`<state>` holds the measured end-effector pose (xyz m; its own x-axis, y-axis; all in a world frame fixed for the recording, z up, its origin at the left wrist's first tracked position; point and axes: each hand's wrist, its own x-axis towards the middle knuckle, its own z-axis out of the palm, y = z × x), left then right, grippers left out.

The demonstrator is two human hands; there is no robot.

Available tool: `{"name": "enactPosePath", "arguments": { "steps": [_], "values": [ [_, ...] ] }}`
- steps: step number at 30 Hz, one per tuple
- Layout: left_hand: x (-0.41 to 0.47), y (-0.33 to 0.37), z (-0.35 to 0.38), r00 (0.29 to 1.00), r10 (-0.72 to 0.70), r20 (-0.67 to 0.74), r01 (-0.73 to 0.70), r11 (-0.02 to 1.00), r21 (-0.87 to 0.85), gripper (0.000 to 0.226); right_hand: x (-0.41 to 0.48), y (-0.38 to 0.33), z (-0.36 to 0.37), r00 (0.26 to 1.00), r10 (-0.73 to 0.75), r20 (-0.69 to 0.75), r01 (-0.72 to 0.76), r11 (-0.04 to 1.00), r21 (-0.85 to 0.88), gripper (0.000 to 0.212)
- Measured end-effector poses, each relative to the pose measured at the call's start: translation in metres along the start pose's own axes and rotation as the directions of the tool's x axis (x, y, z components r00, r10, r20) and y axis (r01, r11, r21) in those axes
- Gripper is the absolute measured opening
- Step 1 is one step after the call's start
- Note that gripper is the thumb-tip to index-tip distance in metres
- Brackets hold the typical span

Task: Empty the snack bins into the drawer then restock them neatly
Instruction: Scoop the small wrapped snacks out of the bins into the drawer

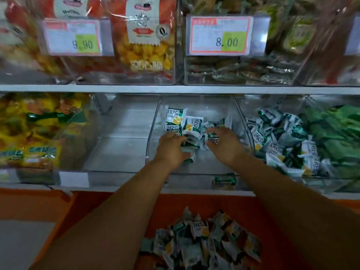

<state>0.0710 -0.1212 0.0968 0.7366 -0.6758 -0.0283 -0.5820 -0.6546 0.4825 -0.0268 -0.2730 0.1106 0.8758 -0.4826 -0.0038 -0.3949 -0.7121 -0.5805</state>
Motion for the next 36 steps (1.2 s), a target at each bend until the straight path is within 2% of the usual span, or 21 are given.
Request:
{"name": "enactPosePath", "arguments": {
  "steps": [2, 4, 6, 9, 11, 14, 19, 22, 26, 30, 34, 36],
  "values": [
    [0.016, -0.010, 0.013, 0.996, -0.071, 0.052, 0.067, 0.994, 0.081, 0.075, 0.023, 0.006, 0.014, 0.996, 0.084, -0.003, -0.084, 0.996, -0.002, 0.052],
    [0.028, -0.016, 0.022, 0.995, -0.076, 0.068, 0.066, 0.987, 0.145, 0.079, 0.044, 0.012, 0.026, 0.989, 0.146, 0.004, -0.145, 0.987, -0.071, 0.065],
    [0.036, -0.019, 0.027, 0.995, -0.057, 0.076, 0.037, 0.970, 0.241, 0.072, 0.057, 0.016, 0.035, 0.985, 0.169, 0.023, -0.163, 0.972, -0.170, 0.074],
    [0.040, -0.019, 0.031, 0.996, -0.050, 0.077, 0.022, 0.946, 0.324, 0.063, 0.063, 0.017, 0.041, 0.984, 0.178, 0.016, -0.170, 0.958, -0.231, 0.070],
    [0.042, -0.021, 0.034, 0.993, -0.070, 0.093, 0.039, 0.953, 0.301, 0.064, 0.062, 0.018, 0.044, 0.981, 0.196, -0.011, -0.195, 0.967, -0.165, 0.062],
    [0.043, -0.025, 0.038, 0.987, -0.097, 0.127, 0.059, 0.960, 0.273, 0.060, 0.064, 0.020, 0.050, 0.964, 0.264, 0.035, -0.261, 0.963, -0.071, 0.059],
    [0.041, -0.024, 0.035, 0.990, -0.094, 0.101, 0.071, 0.974, 0.214, 0.062, 0.066, 0.022, 0.052, 0.963, 0.260, 0.076, -0.245, 0.955, -0.170, 0.070],
    [0.038, -0.020, 0.031, 0.992, -0.095, 0.087, 0.080, 0.983, 0.168, 0.060, 0.066, 0.021, 0.051, 0.962, 0.254, 0.097, -0.230, 0.951, -0.208, 0.067],
    [0.036, -0.019, 0.029, 0.990, -0.106, 0.092, 0.097, 0.990, 0.097, 0.058, 0.067, 0.021, 0.052, 0.968, 0.238, 0.080, -0.227, 0.966, -0.127, 0.051],
    [0.034, -0.020, 0.031, 0.992, -0.104, 0.068, 0.100, 0.994, 0.053, 0.060, 0.063, 0.018, 0.051, 0.972, 0.227, 0.060, -0.221, 0.971, -0.090, 0.045],
    [0.033, -0.021, 0.029, 0.998, -0.057, 0.029, 0.058, 0.998, -0.039, 0.049, 0.055, 0.012, 0.038, 0.961, 0.277, 0.020, -0.277, 0.961, 0.018, 0.037],
    [0.028, -0.016, 0.023, 0.999, -0.024, -0.023, 0.021, 0.994, -0.112, 0.053, 0.047, 0.007, 0.028, 0.958, 0.286, -0.008, -0.283, 0.951, 0.128, 0.031]
  ]
}}
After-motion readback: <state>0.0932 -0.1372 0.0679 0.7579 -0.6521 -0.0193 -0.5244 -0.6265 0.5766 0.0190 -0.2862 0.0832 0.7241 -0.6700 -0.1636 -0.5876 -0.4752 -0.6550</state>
